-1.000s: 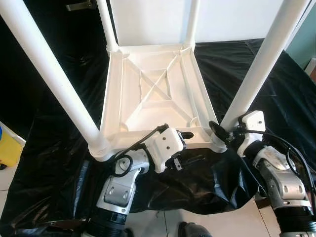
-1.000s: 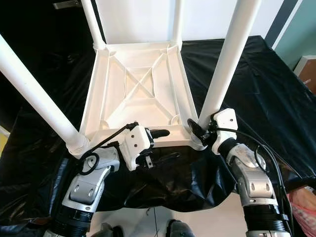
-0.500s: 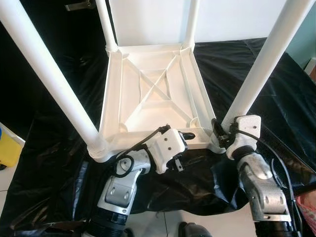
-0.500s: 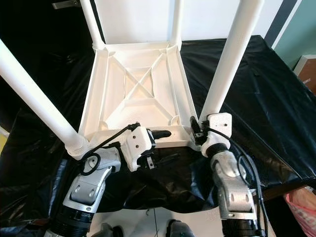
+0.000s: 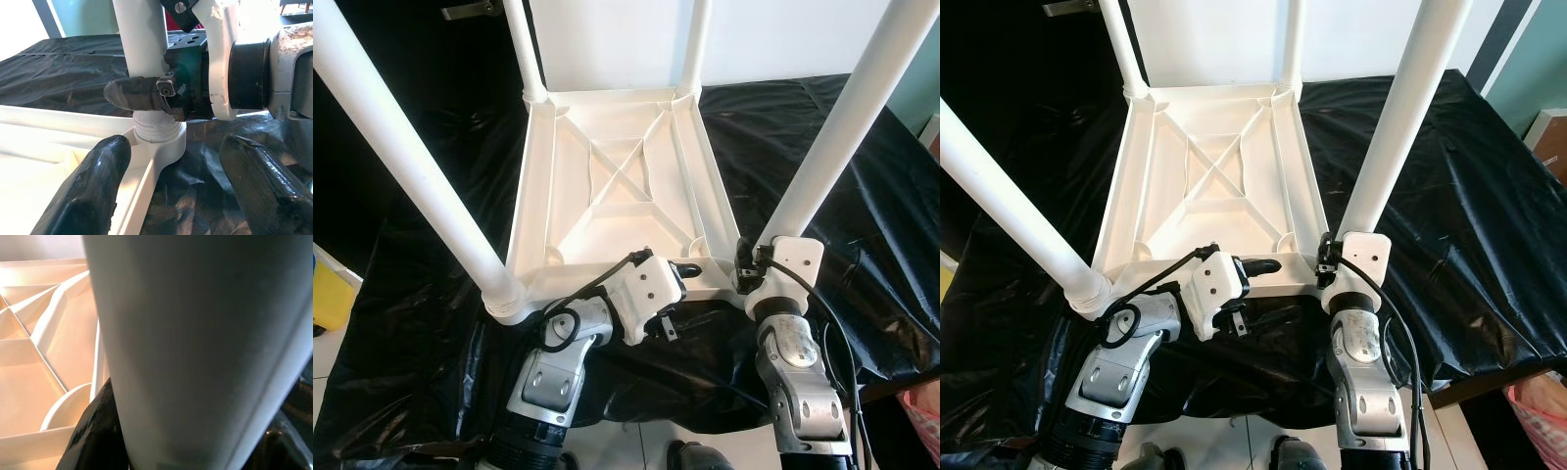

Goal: Building children table

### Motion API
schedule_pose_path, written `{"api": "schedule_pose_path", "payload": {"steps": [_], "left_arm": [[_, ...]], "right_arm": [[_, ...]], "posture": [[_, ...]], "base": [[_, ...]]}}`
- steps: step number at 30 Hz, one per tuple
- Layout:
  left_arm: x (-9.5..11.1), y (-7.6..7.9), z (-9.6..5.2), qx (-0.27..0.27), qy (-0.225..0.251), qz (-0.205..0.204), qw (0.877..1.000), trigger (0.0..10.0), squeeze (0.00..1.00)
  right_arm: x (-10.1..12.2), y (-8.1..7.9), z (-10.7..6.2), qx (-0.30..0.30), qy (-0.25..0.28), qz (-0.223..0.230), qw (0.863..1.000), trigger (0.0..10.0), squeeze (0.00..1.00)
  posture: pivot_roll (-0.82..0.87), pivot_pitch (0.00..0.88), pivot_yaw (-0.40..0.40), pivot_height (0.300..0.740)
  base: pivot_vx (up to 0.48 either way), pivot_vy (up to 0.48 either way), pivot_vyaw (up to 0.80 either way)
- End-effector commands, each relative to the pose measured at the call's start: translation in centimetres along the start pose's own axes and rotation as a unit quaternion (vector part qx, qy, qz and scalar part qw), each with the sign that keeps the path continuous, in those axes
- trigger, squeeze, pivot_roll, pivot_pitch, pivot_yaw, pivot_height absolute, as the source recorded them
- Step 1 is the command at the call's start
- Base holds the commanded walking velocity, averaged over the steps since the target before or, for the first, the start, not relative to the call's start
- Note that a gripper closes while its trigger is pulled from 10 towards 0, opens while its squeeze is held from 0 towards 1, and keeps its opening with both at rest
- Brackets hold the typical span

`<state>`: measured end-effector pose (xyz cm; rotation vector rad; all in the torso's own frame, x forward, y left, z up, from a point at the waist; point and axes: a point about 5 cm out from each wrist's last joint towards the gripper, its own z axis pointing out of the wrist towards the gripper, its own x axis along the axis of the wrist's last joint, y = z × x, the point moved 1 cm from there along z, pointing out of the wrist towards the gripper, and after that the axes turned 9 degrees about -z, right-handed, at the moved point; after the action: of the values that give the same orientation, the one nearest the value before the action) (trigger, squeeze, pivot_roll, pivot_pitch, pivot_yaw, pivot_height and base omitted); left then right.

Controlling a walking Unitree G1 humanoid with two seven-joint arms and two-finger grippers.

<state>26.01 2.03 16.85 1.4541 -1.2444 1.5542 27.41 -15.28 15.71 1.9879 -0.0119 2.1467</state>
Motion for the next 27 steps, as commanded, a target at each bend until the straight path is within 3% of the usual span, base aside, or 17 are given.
{"api": "schedule_pose_path", "payload": {"steps": [1, 8, 9, 10, 11, 12, 22, 25, 27], "left_arm": [[-0.2, -0.7, -0.1, 0.078, 0.008, -0.007, 0.997, 10.0, 0.00], [-0.3, -0.6, -0.1, 0.075, 0.007, -0.006, 0.997, 10.0, 0.00], [-0.3, -0.6, -0.1, 0.074, 0.007, -0.006, 0.997, 10.0, 0.00], [-0.2, -0.5, -0.2, 0.073, 0.007, -0.006, 0.997, 10.0, 0.00], [-0.2, -0.5, -0.2, 0.073, 0.007, -0.006, 0.997, 10.0, 0.00], [-0.2, -0.5, -0.2, 0.073, 0.007, -0.006, 0.997, 10.0, 0.00], [-0.2, -0.5, -0.2, 0.075, 0.007, -0.006, 0.997, 10.0, 0.00], [-0.2, -0.6, -0.2, 0.077, 0.007, -0.007, 0.997, 10.0, 0.00], [-0.2, -0.7, -0.2, 0.079, 0.007, -0.007, 0.997, 10.0, 0.00]], "right_arm": [[-1.3, -0.7, -0.5, 0.009, -0.038, -0.002, 0.999, 10.0, 0.00], [-1.1, -0.9, -0.9, -0.005, -0.039, -0.004, 0.999, 10.0, 0.00], [-1.1, -0.9, -0.9, -0.007, -0.037, -0.003, 0.999, 10.0, 0.16], [-0.9, -0.9, -1.0, -0.010, -0.035, -0.005, 0.999, 10.0, 0.42], [-0.9, -0.9, -1.0, -0.010, -0.035, -0.005, 0.999, 10.0, 0.42], [-0.9, -0.9, -1.0, -0.011, -0.035, -0.005, 0.999, 10.0, 1.00], [-0.4, -0.4, -0.8, 0.001, -0.016, -0.002, 1.000, 10.0, 1.00], [0.1, 0.4, -0.5, 0.022, 0.005, 0.001, 1.000, 10.0, 1.00], [0.4, 1.0, -0.1, 0.066, 0.020, 0.008, 0.998, 10.0, 1.00]], "posture": [[-0.15, 0.110, 0.043, 0.740], [-0.16, 0.113, 0.050, 0.740], [-0.16, 0.113, 0.051, 0.740], [-0.16, 0.113, 0.052, 0.740], [-0.16, 0.113, 0.052, 0.740], [-0.15, 0.114, 0.052, 0.740], [-0.15, 0.118, 0.051, 0.740], [-0.15, 0.123, 0.051, 0.740], [-0.15, 0.127, 0.050, 0.740]], "base": [[0.000, 0.000, 0.00], [0.000, 0.000, 0.00], [0.000, 0.000, 0.00], [0.000, 0.000, 0.00], [0.000, 0.000, 0.00], [0.000, 0.000, 0.00], [0.000, 0.000, 0.00], [0.000, 0.000, 0.00], [0.000, 0.000, 0.00]]}}
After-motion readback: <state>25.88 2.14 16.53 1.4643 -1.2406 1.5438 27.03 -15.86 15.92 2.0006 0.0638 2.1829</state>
